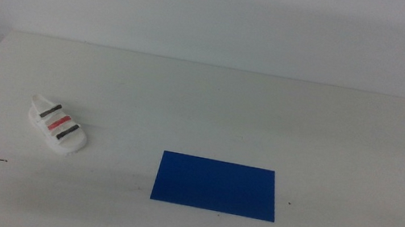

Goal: Use one arm to grab the shoe from the table and place it on the mat.

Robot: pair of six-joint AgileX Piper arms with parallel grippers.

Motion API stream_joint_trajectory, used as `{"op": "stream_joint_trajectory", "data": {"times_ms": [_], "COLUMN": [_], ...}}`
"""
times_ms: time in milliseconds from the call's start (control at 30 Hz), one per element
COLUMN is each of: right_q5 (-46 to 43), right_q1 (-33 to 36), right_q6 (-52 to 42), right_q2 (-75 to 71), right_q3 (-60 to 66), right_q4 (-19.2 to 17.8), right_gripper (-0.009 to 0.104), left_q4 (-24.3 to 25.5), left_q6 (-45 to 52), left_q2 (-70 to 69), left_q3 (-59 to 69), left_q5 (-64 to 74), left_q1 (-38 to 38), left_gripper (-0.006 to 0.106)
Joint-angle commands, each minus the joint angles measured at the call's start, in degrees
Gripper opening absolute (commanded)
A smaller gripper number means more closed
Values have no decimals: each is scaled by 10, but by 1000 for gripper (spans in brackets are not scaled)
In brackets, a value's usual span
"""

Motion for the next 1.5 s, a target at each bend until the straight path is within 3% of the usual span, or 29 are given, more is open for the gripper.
{"op": "stream_joint_trajectory", "data": {"times_ms": [0,133,267,533,767,1133,1467], "right_q5": [-5,-5,-5,-5,-5,-5,-5], "right_q1": [1,1,1,1,1,1,1], "right_q6": [-2,-2,-2,-2,-2,-2,-2], "right_q2": [-3,-3,-3,-3,-3,-3,-3], "right_q3": [1,1,1,1,1,1,1], "right_q4": [-4,-4,-4,-4,-4,-4,-4], "right_gripper": [79,79,79,79,79,79,79], "left_q4": [-2,-10,-58,-60,-50,-22,-38], "left_q6": [-9,-9,-9,-83,-119,-430,-488], "left_q2": [10,154,340,626,793,952,1067], "left_q3": [-8,-137,-291,-557,-735,-812,-812], "left_q5": [6,70,140,217,347,464,483], "left_q1": [-1,-1,-1,-1,-1,-1,-1], "left_gripper": [94,94,94,93,93,93,87]}}
